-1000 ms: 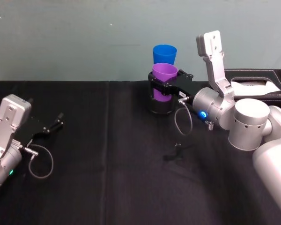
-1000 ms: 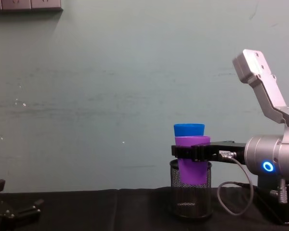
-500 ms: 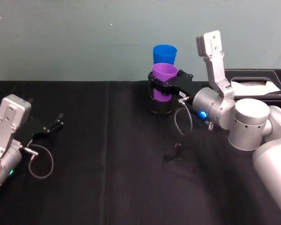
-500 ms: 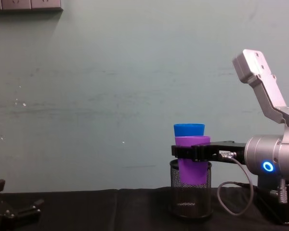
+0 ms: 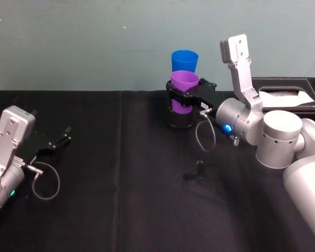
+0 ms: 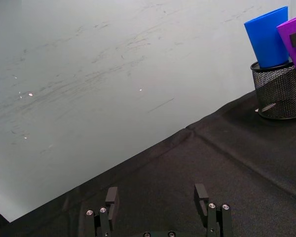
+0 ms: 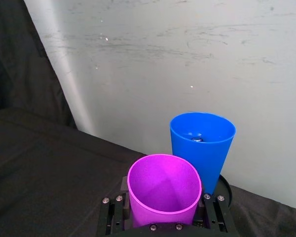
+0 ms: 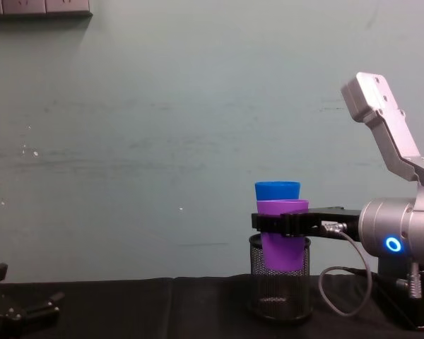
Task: Pick up one cup with a gripper and tap it against the other cup.
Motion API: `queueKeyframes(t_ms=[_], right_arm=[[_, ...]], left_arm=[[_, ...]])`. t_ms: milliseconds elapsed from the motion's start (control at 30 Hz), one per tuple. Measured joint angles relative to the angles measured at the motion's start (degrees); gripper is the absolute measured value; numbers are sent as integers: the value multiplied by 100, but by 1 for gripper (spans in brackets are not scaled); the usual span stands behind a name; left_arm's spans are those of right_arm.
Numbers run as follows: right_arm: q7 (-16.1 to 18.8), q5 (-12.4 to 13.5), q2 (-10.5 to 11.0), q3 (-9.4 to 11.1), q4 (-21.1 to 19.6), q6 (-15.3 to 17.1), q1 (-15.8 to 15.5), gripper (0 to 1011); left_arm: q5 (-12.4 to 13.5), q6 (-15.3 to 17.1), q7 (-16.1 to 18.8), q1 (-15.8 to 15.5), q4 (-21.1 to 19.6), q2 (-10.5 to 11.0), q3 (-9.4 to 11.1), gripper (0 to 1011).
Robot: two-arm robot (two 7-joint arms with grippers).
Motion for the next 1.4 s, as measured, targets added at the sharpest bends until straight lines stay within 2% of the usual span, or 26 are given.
queueKeyframes(t_ms=[1400], right_arm=[[0,0,0,0,0,0,0,723]], left_arm=[[0,0,0,0,0,0,0,1000]])
